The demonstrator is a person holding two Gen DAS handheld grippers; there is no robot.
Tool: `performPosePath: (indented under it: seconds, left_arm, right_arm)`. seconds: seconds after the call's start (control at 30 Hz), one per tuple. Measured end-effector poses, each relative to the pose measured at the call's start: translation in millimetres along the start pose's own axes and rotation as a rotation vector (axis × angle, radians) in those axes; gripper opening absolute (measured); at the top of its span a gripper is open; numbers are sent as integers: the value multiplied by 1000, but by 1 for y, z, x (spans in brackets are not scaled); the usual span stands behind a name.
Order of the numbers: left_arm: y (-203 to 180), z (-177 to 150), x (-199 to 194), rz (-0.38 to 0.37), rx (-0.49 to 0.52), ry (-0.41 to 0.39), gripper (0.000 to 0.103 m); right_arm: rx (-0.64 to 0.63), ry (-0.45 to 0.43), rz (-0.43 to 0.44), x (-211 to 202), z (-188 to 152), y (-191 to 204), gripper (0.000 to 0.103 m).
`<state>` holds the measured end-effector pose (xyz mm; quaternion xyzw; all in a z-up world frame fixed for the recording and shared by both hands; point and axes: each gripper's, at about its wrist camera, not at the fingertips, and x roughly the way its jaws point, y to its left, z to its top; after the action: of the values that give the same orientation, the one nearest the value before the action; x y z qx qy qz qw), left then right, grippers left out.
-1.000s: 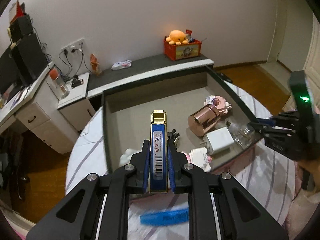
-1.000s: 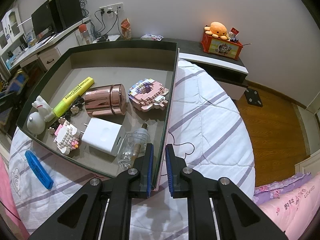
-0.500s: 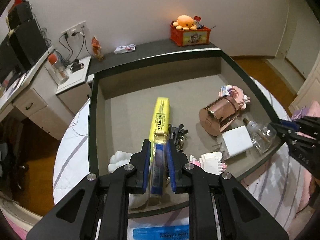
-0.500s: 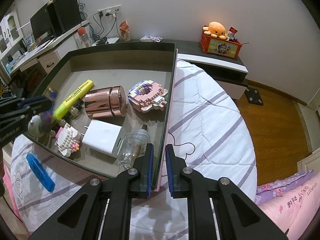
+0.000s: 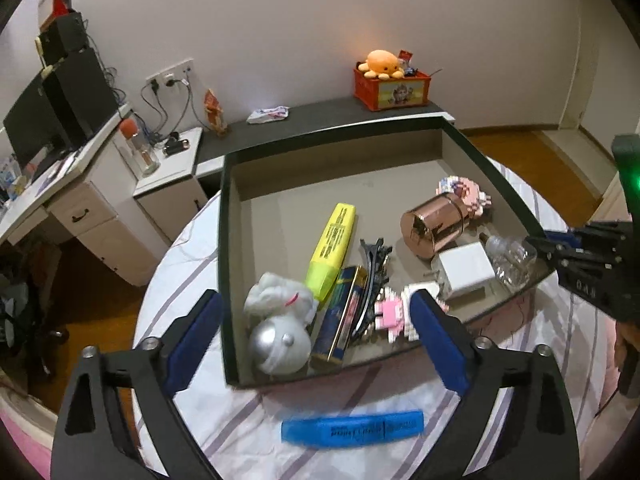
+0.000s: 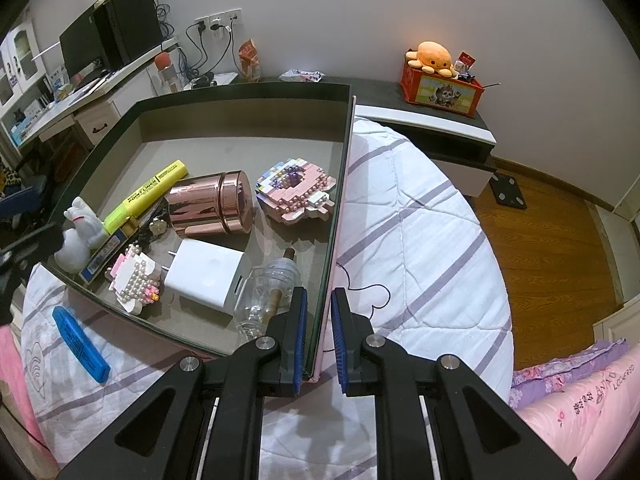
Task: Organize rigid objects
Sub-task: 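Carry the tin into the pink box and open the left tool, then move the left tool back to the blue highlighter on the bed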
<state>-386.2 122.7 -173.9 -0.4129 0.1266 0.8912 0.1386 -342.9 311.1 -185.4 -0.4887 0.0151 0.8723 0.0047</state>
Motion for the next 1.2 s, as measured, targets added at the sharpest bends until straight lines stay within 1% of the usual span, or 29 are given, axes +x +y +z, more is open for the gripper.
performPosePath:
  seconds: [0.03,0.2,0.3,0.37,0.43,0.5,0.53,0.6,0.67,0.77,0.87,0.93,1.0,1.07,1.2]
  left_arm:
    - [0,-2,-2,9,0,-4,102]
    - [-3,-29,-19,29,-28,-24,103]
    - [-10,-53,-27,46,-35,-31,103]
    - [-13,-69,-24,43,-48,2,103]
    - [-15,-83,-16,50,-89,35,103]
    - [-19,-92,-9,50,-114,62,103]
    - [-22,-96,-3,39,-119,87,103]
    - [-29,-99,5,38,-118,108,103]
    - [-32,-98,9,36,-126,112,103]
    - [-32,-92,15,-4,-188,114,103]
    - [-30,-87,23,26,-234,126,103]
    - [-25,-87,31,69,-266,149,103]
    - [-19,-90,35,88,-293,165,103]
    - [-13,-96,36,118,-286,181,103]
    - [1,-108,31,118,-286,184,103]
  right_arm:
    - [-1,1,0,0,0,1,14]
    - [-1,3,6,0,0,0,14]
    - [0,6,16,1,1,-2,14]
    - [2,7,20,2,1,-2,14]
    - [-1,5,18,2,0,-2,14]
    - [1,5,23,1,0,-3,14]
    - [0,5,25,1,0,-3,14]
    - [-3,6,25,1,1,-3,14]
    - [-7,8,26,1,1,-3,14]
    - [-8,10,29,1,1,-4,15]
    - [-8,11,31,2,1,-4,15]
    - [-10,11,30,2,1,-4,15]
    - [-12,12,29,2,1,-4,15]
    - [-17,14,26,2,2,-3,15]
    - [-21,15,23,1,2,-2,15]
